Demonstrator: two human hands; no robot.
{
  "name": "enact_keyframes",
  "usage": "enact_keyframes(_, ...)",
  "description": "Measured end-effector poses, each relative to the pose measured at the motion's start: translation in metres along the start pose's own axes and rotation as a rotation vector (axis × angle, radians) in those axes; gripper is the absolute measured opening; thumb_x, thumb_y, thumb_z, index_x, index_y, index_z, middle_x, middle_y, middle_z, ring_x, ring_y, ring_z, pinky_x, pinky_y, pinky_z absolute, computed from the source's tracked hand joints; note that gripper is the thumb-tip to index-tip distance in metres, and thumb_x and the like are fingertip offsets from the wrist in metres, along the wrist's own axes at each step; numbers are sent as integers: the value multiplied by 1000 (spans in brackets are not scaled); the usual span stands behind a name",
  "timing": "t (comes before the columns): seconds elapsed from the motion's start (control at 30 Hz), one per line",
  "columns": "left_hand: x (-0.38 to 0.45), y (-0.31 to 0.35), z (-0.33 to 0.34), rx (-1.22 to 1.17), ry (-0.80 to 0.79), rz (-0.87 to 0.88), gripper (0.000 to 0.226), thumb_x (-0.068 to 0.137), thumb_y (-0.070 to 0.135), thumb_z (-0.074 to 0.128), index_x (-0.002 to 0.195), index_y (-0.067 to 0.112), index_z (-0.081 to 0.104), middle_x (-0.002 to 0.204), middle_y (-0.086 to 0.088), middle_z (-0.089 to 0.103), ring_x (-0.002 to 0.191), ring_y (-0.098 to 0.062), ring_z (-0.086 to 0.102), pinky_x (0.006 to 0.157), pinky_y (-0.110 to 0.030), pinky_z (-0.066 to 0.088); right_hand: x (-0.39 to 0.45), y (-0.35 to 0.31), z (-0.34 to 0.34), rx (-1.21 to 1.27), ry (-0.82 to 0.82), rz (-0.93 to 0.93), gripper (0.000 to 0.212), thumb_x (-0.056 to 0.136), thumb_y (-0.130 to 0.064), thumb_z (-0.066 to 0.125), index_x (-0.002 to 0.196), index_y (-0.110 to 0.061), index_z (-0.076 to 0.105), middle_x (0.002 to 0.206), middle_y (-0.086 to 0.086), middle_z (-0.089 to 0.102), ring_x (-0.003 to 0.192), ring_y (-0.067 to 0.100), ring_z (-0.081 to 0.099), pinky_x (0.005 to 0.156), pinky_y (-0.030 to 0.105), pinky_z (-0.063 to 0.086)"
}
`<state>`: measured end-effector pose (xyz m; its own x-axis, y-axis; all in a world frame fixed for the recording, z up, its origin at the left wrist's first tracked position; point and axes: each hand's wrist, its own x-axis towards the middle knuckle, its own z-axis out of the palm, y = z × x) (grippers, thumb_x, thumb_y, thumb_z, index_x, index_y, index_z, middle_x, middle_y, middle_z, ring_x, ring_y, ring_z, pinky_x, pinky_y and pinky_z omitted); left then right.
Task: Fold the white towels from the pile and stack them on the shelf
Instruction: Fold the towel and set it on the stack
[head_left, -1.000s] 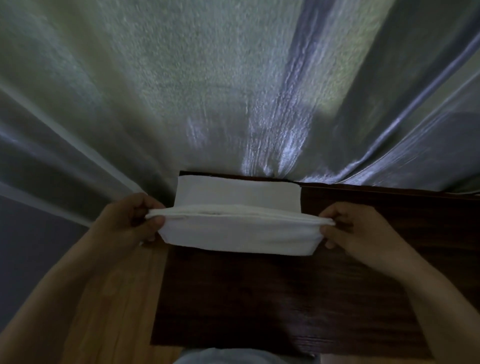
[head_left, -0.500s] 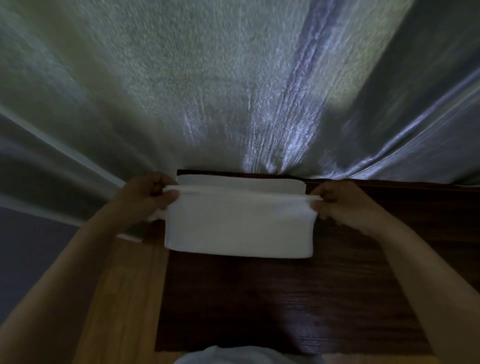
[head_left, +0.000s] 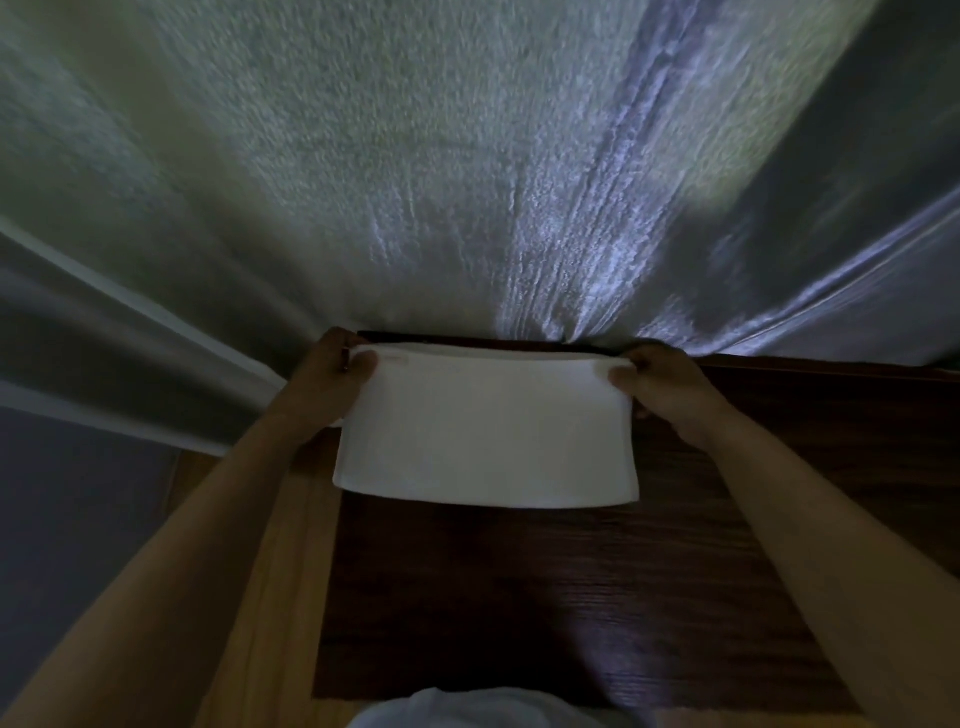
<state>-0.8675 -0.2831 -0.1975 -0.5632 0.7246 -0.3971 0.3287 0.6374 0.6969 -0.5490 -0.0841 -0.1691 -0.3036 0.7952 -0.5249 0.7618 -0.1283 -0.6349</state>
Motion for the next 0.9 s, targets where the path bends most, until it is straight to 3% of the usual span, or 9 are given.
enact_keyframes(0.2, 0, 10, 5, 62, 63, 97, 33, 106, 29, 45, 133, 9, 41, 103, -9, 55, 90, -25, 55, 76, -35, 43, 8, 13, 7, 51, 24, -46, 16, 99, -26, 60, 110, -14, 59, 110, 16, 67, 101, 35, 67, 86, 61, 57)
enact_keyframes(0.33, 0, 10, 13, 25, 147, -7, 37, 106, 30, 47, 135, 8, 40, 91, -7, 57, 85, -26, 57, 76, -37, 44, 12, 20, 15, 33, 120, -41, 22, 96, -25, 64, 113, -11, 59, 109, 14, 69, 102, 32, 67, 91, 56, 55)
enact_keyframes(0.4, -12, 9, 17, 11, 210, -48, 42, 104, 33, 51, 136, 9, 39, 83, -6, 59, 81, -28, 61, 76, -42, 50, -1, 20, 21, 15, 210, -85, 29, 97, -26, 63, 120, -11, 55, 111, 12, 69, 102, 30, 66, 89, 45, 54)
enact_keyframes(0.47, -30, 6, 25, 239, 336, 24, 48, 101, 32, 56, 138, 6, 41, 106, -17, 64, 99, -36, 63, 86, -48, 52, -23, 22, 31, -185, 400, -242, 31, 98, -24, 57, 125, -8, 53, 111, 15, 66, 100, 34, 62, 85, 40, 49)
enact_keyframes(0.53, -48, 10, 42, 532, 467, 272, 45, 97, 26, 62, 134, 4, 50, 130, -22, 58, 117, -40, 57, 97, -51, 48, -46, 16, 50, -428, 503, -514, 36, 93, -23, 55, 125, -6, 55, 115, 20, 62, 105, 40, 57, 90, 47, 49)
enact_keyframes(0.6, -56, 21, 69, 613, 375, 594, 38, 95, 19, 61, 130, 4, 58, 139, -22, 55, 128, -40, 53, 105, -52, 45, -52, 7, 81, -486, 325, -687, 40, 92, -22, 59, 130, -8, 56, 129, 21, 58, 120, 39, 53, 102, 51, 46)
enact_keyframes(0.67, -55, 24, 101, 619, 175, 731, 44, 95, 18, 58, 135, 1, 56, 147, -23, 50, 140, -40, 44, 112, -55, 39, -49, 0, 116, -517, 132, -720, 50, 95, -22, 57, 141, -6, 49, 149, 24, 47, 141, 38, 40, 116, 54, 34)
enact_keyframes(0.77, -43, 18, 122, 672, 23, 652, 57, 98, 29, 43, 148, 1, 45, 157, -21, 38, 149, -38, 31, 117, -59, 31, -36, 6, 138, -676, 74, -681, 66, 96, -33, 36, 156, -4, 33, 164, 19, 27, 155, 33, 18, 122, 57, 20)
enact_keyframes(0.9, -30, -8, 100, 777, 31, 592, 76, 97, 66, 30, 161, 26, 20, 169, -5, 11, 157, -26, 6, 126, -51, 7, -26, 38, 114, -809, 157, -732, 69, 102, -48, 35, 162, -19, 21, 170, 11, 12, 158, 28, 6, 126, 53, 6)
